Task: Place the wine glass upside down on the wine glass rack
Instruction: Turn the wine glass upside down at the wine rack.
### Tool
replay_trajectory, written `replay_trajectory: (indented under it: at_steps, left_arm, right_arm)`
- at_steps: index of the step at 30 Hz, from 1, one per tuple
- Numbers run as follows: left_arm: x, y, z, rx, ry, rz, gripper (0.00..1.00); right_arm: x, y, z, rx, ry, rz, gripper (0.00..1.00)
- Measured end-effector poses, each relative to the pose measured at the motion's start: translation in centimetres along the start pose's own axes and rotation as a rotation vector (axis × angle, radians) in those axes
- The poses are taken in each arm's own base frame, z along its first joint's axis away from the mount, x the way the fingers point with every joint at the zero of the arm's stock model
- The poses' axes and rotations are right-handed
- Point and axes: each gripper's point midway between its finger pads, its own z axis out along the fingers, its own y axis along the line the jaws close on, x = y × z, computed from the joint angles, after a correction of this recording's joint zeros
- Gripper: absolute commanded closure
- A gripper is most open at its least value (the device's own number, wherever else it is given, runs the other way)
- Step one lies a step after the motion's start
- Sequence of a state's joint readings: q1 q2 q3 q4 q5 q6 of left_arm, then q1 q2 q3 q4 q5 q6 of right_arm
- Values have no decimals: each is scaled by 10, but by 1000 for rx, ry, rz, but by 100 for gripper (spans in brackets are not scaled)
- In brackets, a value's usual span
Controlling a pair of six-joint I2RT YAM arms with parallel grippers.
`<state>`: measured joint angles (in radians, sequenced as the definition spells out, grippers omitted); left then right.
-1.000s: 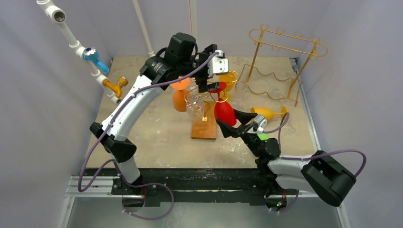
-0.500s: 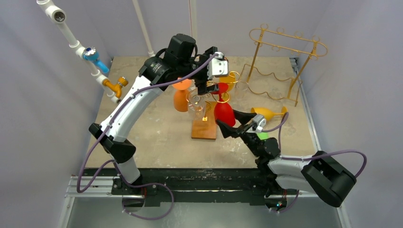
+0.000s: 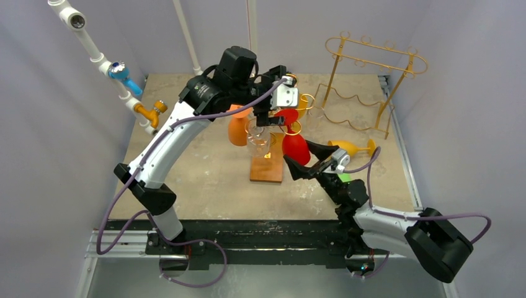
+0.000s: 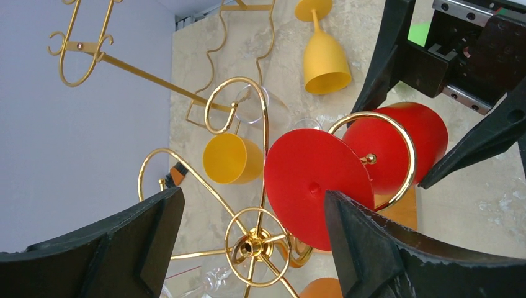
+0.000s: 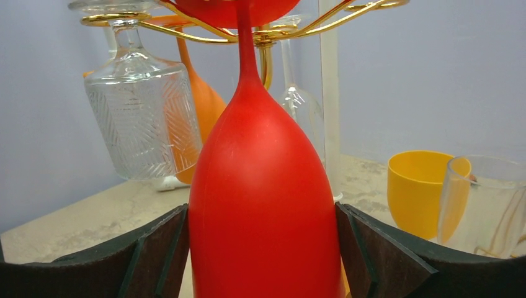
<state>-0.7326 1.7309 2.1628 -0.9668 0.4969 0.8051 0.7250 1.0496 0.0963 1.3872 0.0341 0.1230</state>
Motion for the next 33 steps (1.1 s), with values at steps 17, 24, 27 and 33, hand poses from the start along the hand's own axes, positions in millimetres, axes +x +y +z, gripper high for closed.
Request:
replay_trajectory:
  at_steps: [17,24,27,33]
  left_arm:
    - [1,-10,-5,27,28,37,10]
    - [0,-8,-6,15,30,38,9]
    - [-5,-2,-7,-17,15,31,8]
    - [-18,14,-12,-126,-11,-25,7]
  right_arm:
    - [5,0,17,-24,67,-71,44]
    - [6,-3,22,-26,57,-79,47]
    - [-2,-7,23,-17,18,-72,47]
    - [-8,-7,23,-28,-37,-37,48]
